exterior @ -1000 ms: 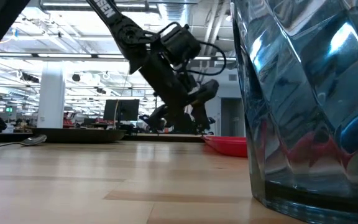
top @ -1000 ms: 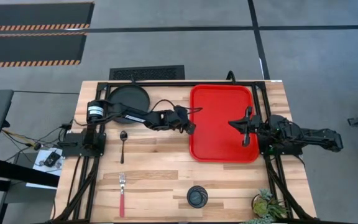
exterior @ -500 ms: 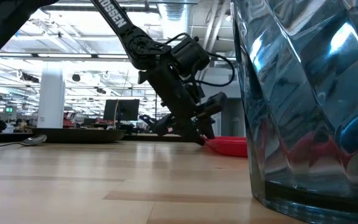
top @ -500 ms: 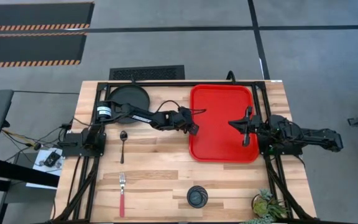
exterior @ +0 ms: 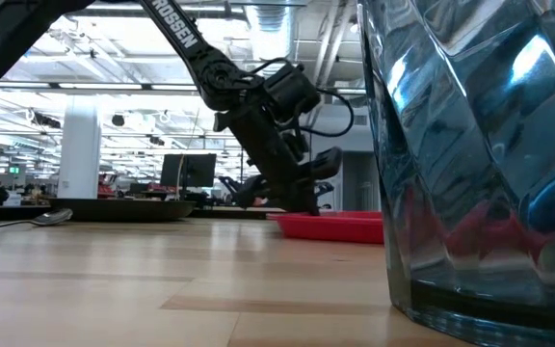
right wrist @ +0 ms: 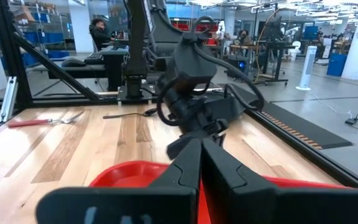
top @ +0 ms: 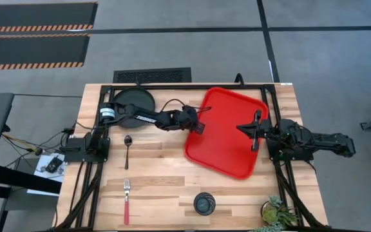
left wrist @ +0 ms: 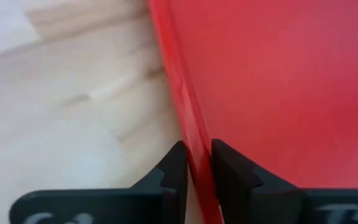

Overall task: Pick and place plate/cup/fork/spoon on tray
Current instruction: Prepare the red serving tray

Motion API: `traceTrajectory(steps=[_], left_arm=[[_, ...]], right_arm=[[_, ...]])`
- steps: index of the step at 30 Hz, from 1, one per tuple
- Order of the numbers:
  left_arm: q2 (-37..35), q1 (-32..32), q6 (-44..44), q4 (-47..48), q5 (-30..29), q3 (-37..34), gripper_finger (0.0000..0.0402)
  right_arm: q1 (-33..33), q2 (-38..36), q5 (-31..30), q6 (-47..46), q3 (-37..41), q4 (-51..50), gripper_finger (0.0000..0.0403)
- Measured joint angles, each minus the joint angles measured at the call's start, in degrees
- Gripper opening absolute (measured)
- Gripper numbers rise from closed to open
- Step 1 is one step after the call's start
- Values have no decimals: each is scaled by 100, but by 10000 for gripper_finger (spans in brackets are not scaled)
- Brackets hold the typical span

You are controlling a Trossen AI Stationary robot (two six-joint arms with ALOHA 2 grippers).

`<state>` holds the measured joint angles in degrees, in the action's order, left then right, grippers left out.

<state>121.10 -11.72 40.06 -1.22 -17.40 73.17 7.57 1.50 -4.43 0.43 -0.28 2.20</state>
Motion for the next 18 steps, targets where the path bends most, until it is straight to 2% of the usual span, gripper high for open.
traceTrajectory(steps=[12, 18], left_arm=[[-12, -223, -170, -225, -128, -11, 34], [-285, -393, -458, -292, -95, -13, 33]], right_arm=[[0, 0, 2, 0, 1, 0, 38], [0, -1, 2, 0, 1, 0, 38]])
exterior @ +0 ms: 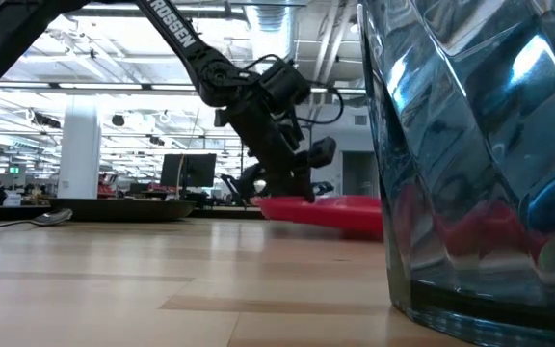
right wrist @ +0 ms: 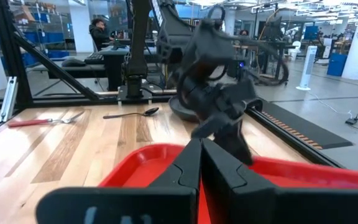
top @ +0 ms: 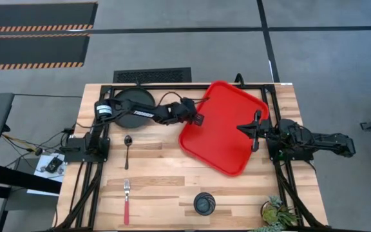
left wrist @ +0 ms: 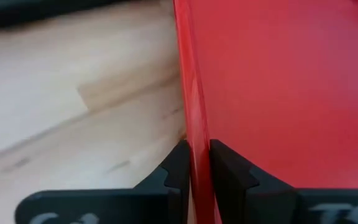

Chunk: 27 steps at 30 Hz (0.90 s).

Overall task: Pick and place plate/cup/fork/spoon on tray
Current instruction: Prepare the red serving tray

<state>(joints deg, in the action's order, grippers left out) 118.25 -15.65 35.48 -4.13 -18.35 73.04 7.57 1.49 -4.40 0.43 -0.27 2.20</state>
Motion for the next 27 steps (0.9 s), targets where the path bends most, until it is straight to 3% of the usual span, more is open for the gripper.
traceTrajectory(steps=[15, 27], left_arm=[[-1336, -691, -1751, 1472, 413, 6, 32], [-1518, -1338, -5007, 1945, 2309, -111, 32]], right_arm=[[0, 0, 2, 0, -2, -2, 38], [0, 1, 2, 0, 0, -2, 38]])
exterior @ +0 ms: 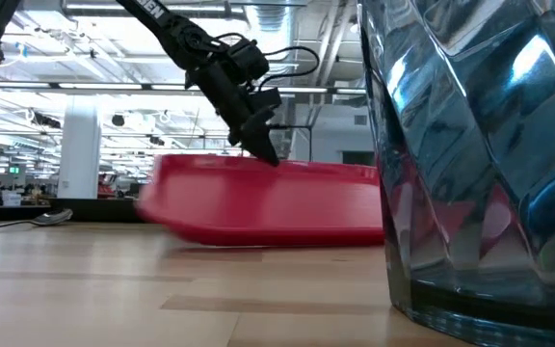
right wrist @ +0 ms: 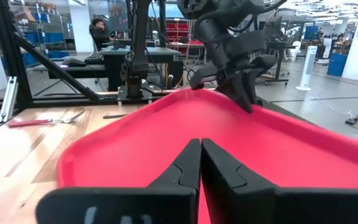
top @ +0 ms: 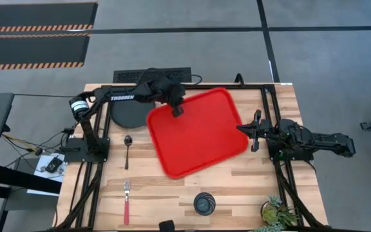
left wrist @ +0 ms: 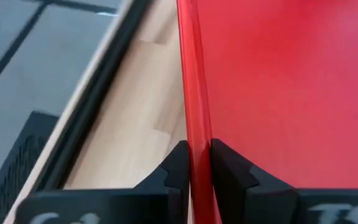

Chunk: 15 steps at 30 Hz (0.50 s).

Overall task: Pick and place plate/cup/fork/spoon on tray
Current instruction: Prepare the red serving tray

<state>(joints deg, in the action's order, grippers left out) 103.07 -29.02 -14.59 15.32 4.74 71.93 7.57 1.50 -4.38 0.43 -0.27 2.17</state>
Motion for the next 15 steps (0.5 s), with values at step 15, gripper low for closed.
traceTrajectory(steps=[15], left_arm=[[12, -322, -1343, -729, 1480, -368, 27]], right_arm=[[0, -2, 0, 0, 0, 0, 38]])
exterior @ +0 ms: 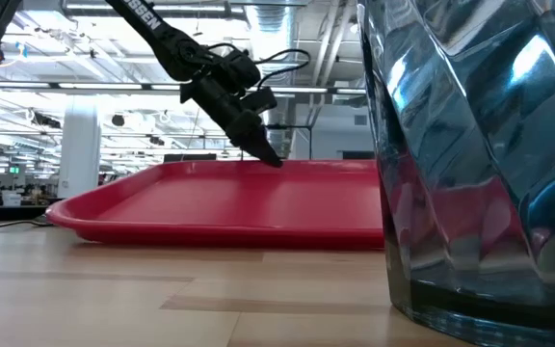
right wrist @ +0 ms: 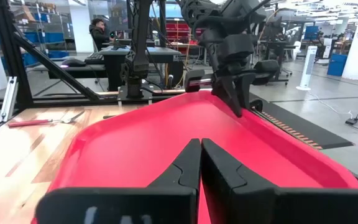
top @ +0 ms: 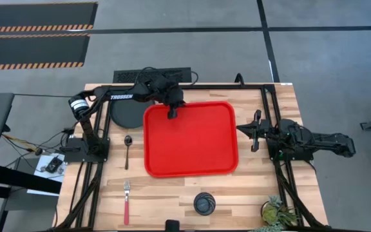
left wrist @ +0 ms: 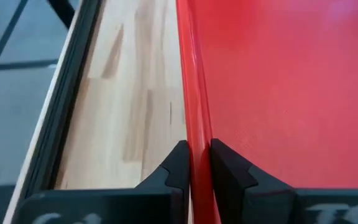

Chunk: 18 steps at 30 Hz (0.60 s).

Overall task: Pick and place plate/cup/fork/spoon on tray
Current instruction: Prepare the red serving tray

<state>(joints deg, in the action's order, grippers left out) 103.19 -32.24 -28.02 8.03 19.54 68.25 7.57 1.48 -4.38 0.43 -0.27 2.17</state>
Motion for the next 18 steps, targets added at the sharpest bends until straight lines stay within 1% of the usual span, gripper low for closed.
traceTrajectory(steps=[2, 4, 6, 8, 11, 18], left_arm=[[102, -5, -29, -335, 88, 18, 27], [189, -45, 17, -477, 229, 22, 26], [397, -45, 65, -747, 325, 81, 26], [629, -51, 167, -658, 415, 138, 26], [908, -28, 203, -772, 454, 206, 26], [1085, -40, 389, -920, 523, 220, 26]], right_arm=[[0, 0, 1, 0, -1, 0, 38], [0, 0, 0, 0, -2, 0, 38], [0, 0, 0, 2, 0, 0, 38], [0, 3, 13, 0, 0, 3, 38], [0, 0, 13, 0, 0, 2, 38], [0, 0, 6, 0, -1, 0, 38]])
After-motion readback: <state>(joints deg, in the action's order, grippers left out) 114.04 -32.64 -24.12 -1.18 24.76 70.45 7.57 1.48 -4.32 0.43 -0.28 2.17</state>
